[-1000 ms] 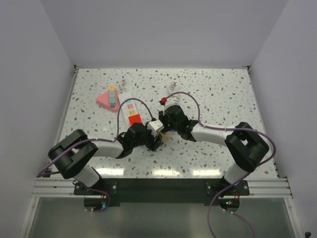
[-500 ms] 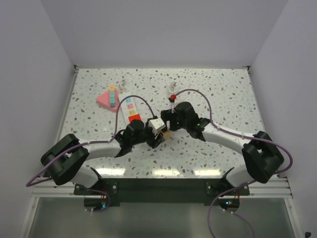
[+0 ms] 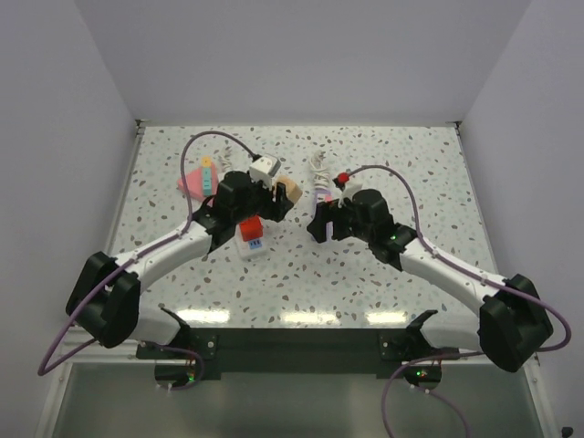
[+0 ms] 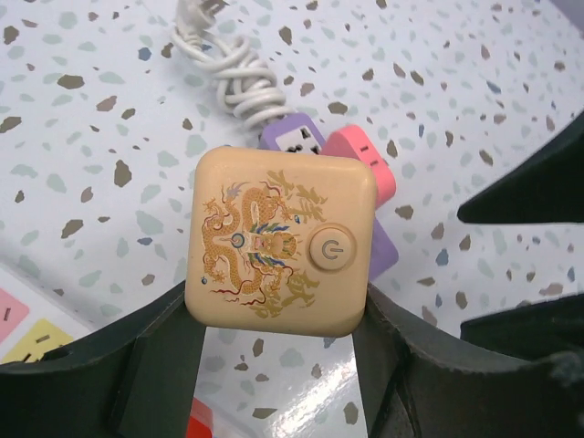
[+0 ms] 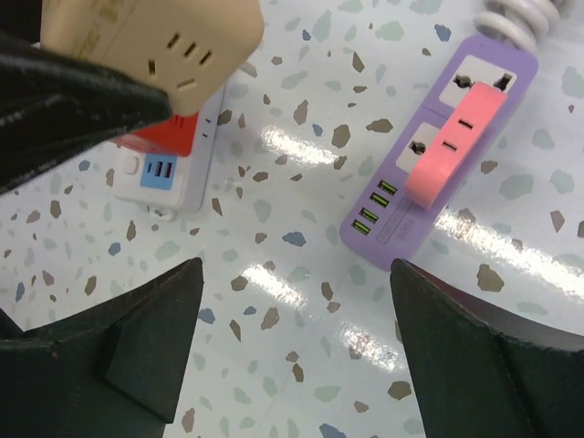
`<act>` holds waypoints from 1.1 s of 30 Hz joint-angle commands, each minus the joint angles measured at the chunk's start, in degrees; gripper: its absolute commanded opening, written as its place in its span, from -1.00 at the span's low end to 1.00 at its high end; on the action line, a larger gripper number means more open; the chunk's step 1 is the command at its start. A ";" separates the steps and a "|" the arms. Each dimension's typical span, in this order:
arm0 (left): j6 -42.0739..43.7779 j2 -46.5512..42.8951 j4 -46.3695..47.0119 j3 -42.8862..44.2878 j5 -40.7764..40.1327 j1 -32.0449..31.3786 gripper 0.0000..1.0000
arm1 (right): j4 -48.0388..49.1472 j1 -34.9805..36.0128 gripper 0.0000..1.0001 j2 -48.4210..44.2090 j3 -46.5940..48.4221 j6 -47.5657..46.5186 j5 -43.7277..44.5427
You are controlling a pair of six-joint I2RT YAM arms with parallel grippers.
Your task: Insert the plug
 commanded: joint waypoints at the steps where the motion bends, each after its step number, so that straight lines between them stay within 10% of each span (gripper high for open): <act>1: -7.97 -2.18 -3.89 3.76 -5.75 0.36 -1.00 | 4.88 0.16 0.74 -3.63 -1.75 -5.45 -1.75; 15: -13.17 -4.46 -12.51 3.67 -5.75 0.45 -1.00 | 21.32 0.42 0.76 -2.84 -3.96 -21.79 -10.97; 33: -4.64 -7.71 -7.05 -0.90 -7.31 0.62 -1.00 | 11.74 0.42 0.77 -4.60 3.24 -15.13 -6.67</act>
